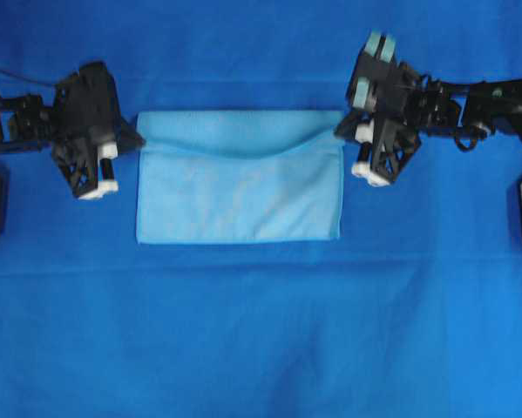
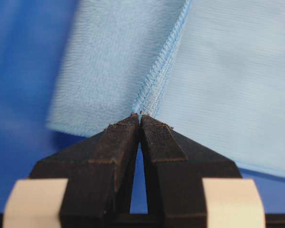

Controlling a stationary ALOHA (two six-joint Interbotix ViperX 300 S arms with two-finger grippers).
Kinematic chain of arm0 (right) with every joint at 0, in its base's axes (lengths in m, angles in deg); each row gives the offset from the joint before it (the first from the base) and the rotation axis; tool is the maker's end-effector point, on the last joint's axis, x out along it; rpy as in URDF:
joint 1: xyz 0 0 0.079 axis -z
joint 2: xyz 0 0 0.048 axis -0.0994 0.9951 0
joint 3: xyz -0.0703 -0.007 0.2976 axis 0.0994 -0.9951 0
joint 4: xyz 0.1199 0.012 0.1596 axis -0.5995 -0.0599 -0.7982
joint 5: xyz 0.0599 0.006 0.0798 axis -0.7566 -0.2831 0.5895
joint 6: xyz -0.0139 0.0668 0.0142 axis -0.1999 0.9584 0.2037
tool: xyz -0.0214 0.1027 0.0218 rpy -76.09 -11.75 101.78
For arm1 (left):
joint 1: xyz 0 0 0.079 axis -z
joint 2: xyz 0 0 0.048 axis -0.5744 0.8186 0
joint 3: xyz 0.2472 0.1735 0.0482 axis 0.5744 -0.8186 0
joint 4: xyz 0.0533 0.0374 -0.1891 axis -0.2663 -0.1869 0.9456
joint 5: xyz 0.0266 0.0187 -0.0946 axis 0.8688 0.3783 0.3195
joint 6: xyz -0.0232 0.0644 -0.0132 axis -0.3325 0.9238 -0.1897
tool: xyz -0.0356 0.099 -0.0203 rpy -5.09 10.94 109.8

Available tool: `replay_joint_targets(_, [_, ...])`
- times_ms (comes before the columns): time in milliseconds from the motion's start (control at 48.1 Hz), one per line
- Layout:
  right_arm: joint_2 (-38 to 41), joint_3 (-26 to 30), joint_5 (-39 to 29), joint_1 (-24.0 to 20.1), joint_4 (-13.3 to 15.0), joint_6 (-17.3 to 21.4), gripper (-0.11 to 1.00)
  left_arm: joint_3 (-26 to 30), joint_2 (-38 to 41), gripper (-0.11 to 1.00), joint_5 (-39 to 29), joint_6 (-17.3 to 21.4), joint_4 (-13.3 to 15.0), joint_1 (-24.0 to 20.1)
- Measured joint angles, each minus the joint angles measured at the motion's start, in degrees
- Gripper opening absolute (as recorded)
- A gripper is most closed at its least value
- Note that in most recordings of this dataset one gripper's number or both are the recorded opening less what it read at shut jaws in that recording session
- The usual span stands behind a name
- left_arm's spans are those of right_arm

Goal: Fold the light blue towel.
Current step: 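Pull the far edge toward the near edge with both grippers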

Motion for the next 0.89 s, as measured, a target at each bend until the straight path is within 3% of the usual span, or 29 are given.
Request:
replay_joint_targets(270, [0.0, -0.53, -1.58, -8.0, -5.1, 0.0, 0.02, 0.0, 0.53, 0.01, -0.62, -6.94, 0.0, 11.6])
replay_joint_targets(458, [0.0, -0.53, -1.58, -11.95, -7.56, 0.09, 0.02, 0.0, 0.7, 0.01, -1.23, -11.07, 0.09, 16.96])
replay_joint_targets(894, [0.0, -0.44, -1.58, -13.1, -9.76, 0.09, 0.02, 0.0, 1.23, 0.01, -1.23, -12.22, 0.09, 18.46])
